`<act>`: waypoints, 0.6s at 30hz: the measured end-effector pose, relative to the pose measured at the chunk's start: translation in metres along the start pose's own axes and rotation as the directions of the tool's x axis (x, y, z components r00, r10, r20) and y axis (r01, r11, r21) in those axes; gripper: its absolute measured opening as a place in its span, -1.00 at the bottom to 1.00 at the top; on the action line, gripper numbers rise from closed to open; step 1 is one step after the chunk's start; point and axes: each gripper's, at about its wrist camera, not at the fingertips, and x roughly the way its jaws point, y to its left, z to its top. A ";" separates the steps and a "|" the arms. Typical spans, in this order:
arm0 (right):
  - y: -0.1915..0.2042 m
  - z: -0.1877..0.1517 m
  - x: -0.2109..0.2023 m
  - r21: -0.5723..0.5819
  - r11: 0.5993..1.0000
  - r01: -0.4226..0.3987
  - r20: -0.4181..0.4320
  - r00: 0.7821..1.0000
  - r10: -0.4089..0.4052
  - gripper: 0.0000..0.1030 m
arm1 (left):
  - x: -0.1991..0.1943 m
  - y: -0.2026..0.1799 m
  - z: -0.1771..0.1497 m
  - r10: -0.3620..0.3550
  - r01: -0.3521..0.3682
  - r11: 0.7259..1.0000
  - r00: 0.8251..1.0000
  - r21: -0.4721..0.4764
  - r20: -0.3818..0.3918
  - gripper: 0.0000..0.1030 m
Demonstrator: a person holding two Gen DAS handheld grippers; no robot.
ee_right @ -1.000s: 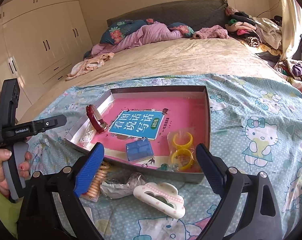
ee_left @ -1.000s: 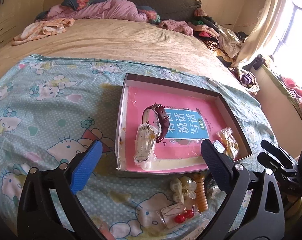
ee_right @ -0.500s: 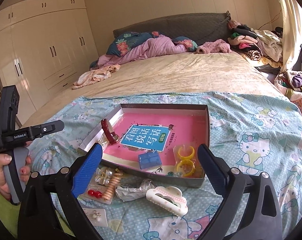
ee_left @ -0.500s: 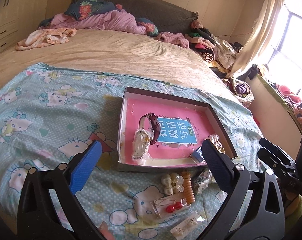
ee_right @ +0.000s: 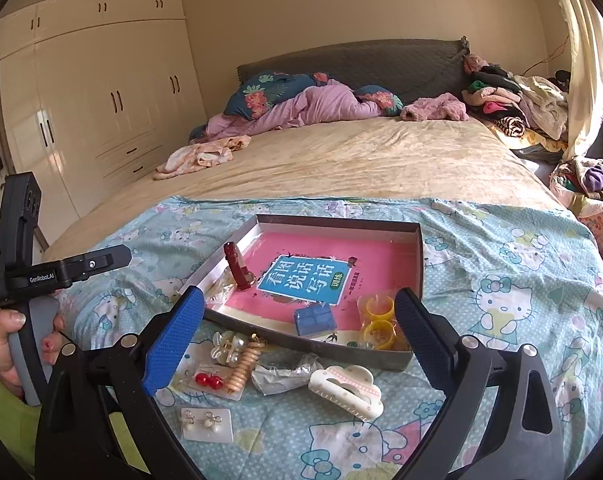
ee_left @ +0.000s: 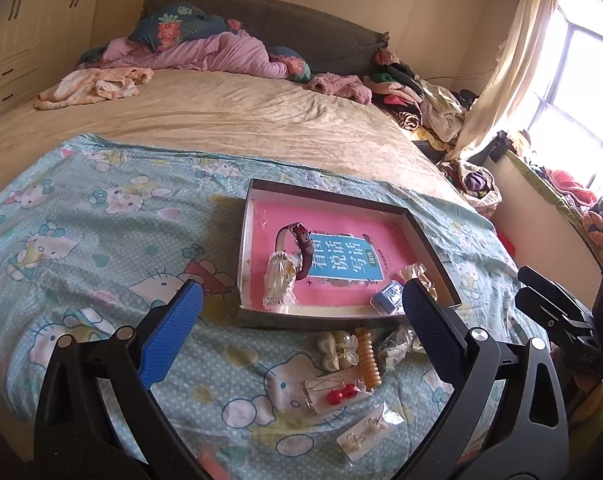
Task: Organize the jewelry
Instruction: 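Withdraw both tools from the box toward the remaining jewelry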
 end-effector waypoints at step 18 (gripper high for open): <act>0.013 -0.024 -0.006 -0.010 0.999 -0.036 -0.069 0.997 0.035 0.85 | -0.011 -0.016 -0.030 0.015 -0.012 0.997 0.999 0.079 -0.036 0.81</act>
